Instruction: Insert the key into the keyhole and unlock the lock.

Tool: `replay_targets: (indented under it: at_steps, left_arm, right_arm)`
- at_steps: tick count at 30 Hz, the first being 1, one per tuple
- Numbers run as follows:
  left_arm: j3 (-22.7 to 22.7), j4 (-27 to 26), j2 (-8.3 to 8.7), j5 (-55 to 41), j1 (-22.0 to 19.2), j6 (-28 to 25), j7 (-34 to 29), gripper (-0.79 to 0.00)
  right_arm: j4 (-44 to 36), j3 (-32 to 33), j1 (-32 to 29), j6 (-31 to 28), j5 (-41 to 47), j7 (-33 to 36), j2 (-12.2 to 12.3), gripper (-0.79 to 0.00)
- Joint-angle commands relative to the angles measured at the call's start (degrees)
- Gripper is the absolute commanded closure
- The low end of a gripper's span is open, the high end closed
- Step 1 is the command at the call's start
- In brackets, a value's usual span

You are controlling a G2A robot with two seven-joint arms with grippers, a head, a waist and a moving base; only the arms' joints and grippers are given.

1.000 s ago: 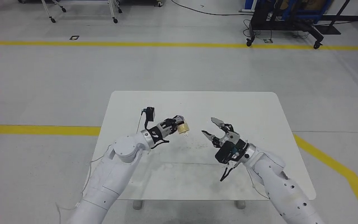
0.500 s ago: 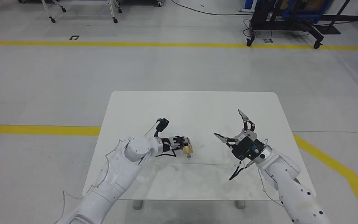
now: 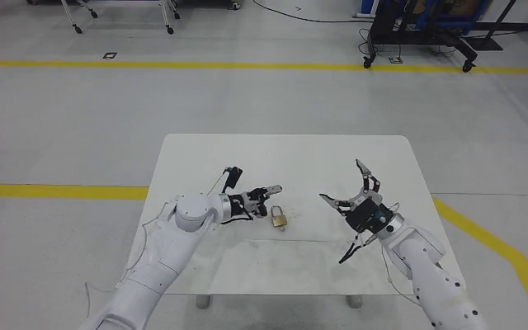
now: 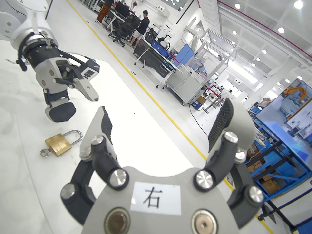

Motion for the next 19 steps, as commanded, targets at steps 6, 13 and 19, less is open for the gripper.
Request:
replay_targets:
  at_steps: [6, 13, 19]
  left_arm:
    - [-12.2, -19.3, 4.07, 9.5, 8.4, 0.6, 0.2, -0.785]
    - [-19.0, -35.8, 6.53, 28.0, 12.9, 8.5, 0.9, -0.785]
    - [-19.6, -36.9, 6.56, 27.8, 13.1, 10.1, 1.3, -0.785]
  right_arm:
    - [2.4, 7.0, -2.3, -0.3, 7.8, -4.4, 0.4, -0.785]
    - [4.6, 13.6, -4.4, -2.1, 19.6, -7.7, 0.4, -0.785]
    - [4.6, 13.6, -4.4, -2.1, 19.6, -7.7, 0.4, -0.785]
